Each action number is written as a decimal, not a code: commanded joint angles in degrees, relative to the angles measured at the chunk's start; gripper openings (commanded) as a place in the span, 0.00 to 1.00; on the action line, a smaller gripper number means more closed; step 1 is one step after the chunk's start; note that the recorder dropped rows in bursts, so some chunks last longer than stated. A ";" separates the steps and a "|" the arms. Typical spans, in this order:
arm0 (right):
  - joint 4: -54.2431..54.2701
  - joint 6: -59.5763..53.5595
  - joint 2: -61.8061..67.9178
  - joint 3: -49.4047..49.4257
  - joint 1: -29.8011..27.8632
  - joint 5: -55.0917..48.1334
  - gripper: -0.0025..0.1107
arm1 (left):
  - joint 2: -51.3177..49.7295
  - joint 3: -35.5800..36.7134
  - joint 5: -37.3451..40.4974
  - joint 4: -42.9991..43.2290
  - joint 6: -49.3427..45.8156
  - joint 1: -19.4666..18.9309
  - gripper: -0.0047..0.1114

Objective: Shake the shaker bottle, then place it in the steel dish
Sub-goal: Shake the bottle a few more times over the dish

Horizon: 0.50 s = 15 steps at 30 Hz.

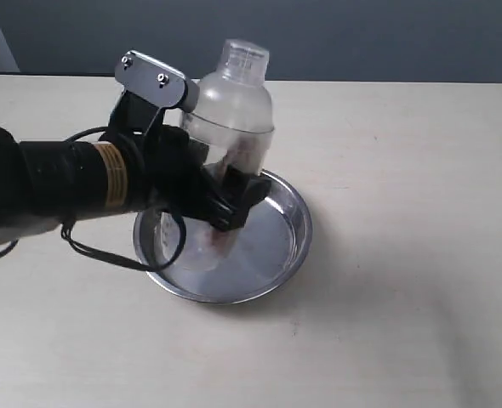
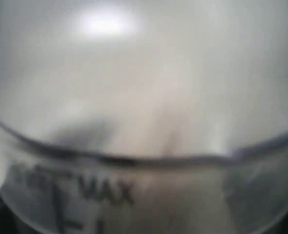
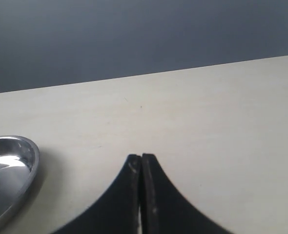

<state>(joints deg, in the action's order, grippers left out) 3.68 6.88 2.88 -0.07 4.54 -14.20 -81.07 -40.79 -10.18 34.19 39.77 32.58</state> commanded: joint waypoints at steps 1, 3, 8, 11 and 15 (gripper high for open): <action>-0.06 -0.20 0.10 0.07 0.13 0.67 0.01 | 10.11 -8.72 -5.89 0.30 -1.30 0.05 0.04; -0.06 -0.20 0.10 0.07 0.13 0.67 0.01 | 3.84 -0.67 -4.37 -1.45 0.48 0.58 0.04; -0.06 -0.20 0.10 0.07 0.13 0.67 0.01 | 8.45 -6.43 -11.54 -4.73 -7.08 0.46 0.04; -0.06 -0.20 0.10 0.07 0.13 0.67 0.01 | 8.65 -7.52 -3.05 -7.57 -9.57 0.58 0.04; -0.17 -0.20 0.10 0.07 0.13 0.78 0.01 | 0.17 0.68 -3.46 -9.42 -8.88 0.16 0.04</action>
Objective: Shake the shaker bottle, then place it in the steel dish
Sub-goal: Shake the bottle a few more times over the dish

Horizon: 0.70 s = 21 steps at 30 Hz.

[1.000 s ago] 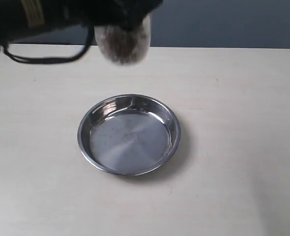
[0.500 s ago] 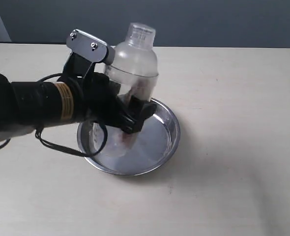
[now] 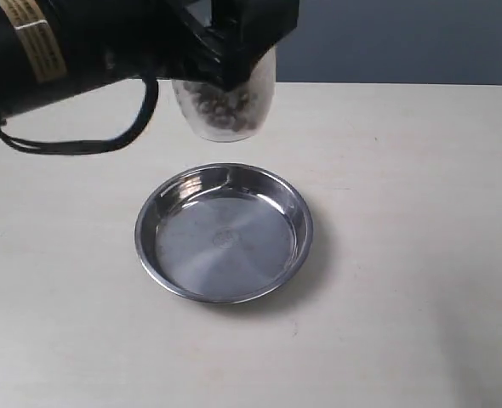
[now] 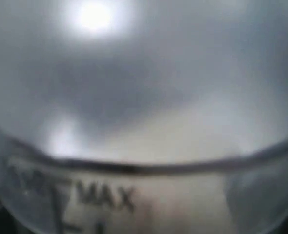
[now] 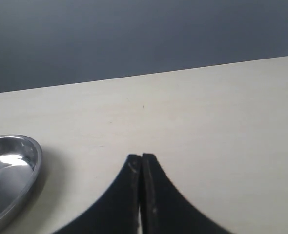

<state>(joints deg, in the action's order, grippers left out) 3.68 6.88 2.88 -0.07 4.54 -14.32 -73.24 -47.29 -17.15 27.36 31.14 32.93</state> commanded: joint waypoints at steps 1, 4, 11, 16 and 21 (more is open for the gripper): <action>-0.17 -0.20 0.10 0.07 0.13 0.89 0.01 | -7.83 7.31 2.71 -3.43 -0.24 -0.32 0.04; -0.17 -0.20 0.10 0.07 0.13 0.89 0.01 | -1.76 2.13 -1.81 -2.29 -0.99 -0.32 0.04; -0.17 -0.20 0.10 0.07 0.13 0.89 0.01 | -6.39 6.31 4.70 -4.57 -2.77 -0.81 0.04; -0.17 -0.20 0.10 0.07 0.13 0.89 0.01 | -2.72 4.43 -2.85 -6.67 -3.28 -2.03 0.04; -0.17 -0.20 0.10 0.07 0.13 0.78 0.01 | -1.07 1.97 3.12 -6.78 -4.65 -1.29 0.04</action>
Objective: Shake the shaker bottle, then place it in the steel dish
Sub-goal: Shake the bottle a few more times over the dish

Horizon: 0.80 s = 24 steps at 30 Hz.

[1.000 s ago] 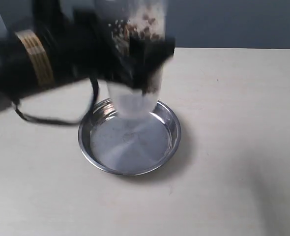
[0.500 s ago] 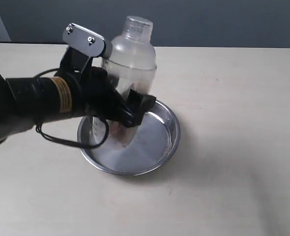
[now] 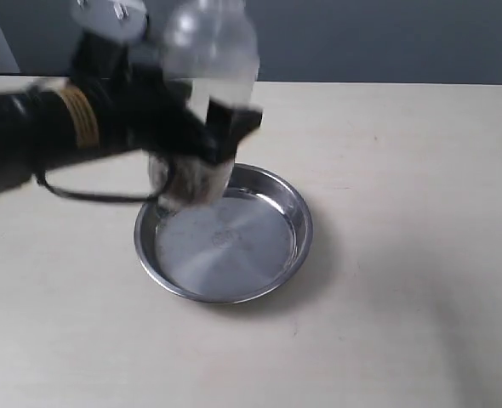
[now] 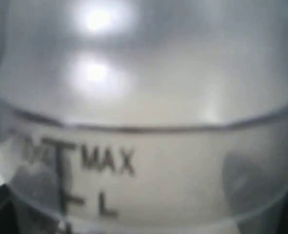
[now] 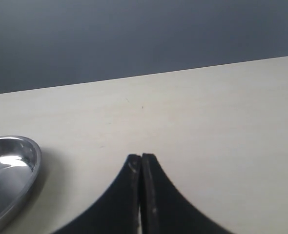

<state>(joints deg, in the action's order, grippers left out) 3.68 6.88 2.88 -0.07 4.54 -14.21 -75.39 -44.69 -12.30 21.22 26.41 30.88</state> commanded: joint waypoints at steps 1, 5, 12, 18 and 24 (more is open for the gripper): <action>-0.17 -0.20 0.10 0.07 0.13 0.67 0.01 | -1.75 2.25 -1.68 -0.78 0.44 1.19 0.04; -0.17 -0.20 0.10 0.07 0.13 0.67 0.01 | -7.47 7.24 -8.48 -4.30 1.19 1.18 0.04; -0.17 -0.20 0.10 0.07 0.13 0.67 0.01 | 1.44 0.04 -4.39 -2.78 -2.96 1.34 0.04; -0.17 -0.20 0.10 0.07 0.13 0.67 0.01 | -6.61 6.88 -12.29 -7.44 -2.62 -0.68 0.04; -0.17 -0.20 0.10 0.07 0.13 0.67 0.01 | -1.33 1.71 -6.76 -7.16 -5.35 0.22 0.04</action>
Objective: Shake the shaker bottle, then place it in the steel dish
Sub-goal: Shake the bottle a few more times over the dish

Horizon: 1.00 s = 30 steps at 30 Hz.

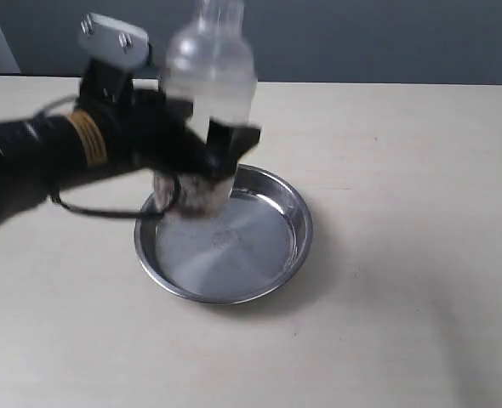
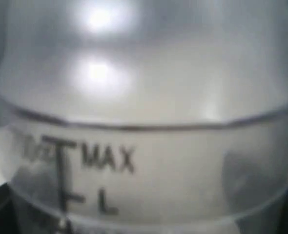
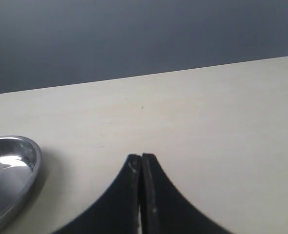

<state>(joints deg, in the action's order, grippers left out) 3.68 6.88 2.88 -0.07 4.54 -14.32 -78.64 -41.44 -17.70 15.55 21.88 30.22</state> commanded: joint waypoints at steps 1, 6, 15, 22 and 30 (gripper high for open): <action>-0.17 -0.20 0.10 0.07 0.13 0.78 0.01 | -0.77 1.00 -0.51 -2.25 -0.82 1.29 0.04; -0.17 -0.20 0.10 0.07 0.13 0.78 0.01 | -1.52 3.86 -9.02 -3.89 2.28 1.30 0.04; -0.17 -0.20 0.10 0.07 0.13 0.78 0.01 | -3.30 4.43 -4.12 -2.66 0.98 1.29 0.04; -0.17 -0.20 0.10 0.07 0.13 0.78 0.01 | 2.39 -0.95 -2.29 -1.47 -1.29 1.40 0.04; -0.17 -0.20 0.10 0.07 0.13 0.88 0.01 | -3.62 4.11 -19.52 -6.05 -4.00 1.27 0.04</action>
<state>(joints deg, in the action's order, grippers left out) 3.68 6.88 2.88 -0.07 4.54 -14.30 -86.84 -34.49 -23.16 10.67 20.37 31.55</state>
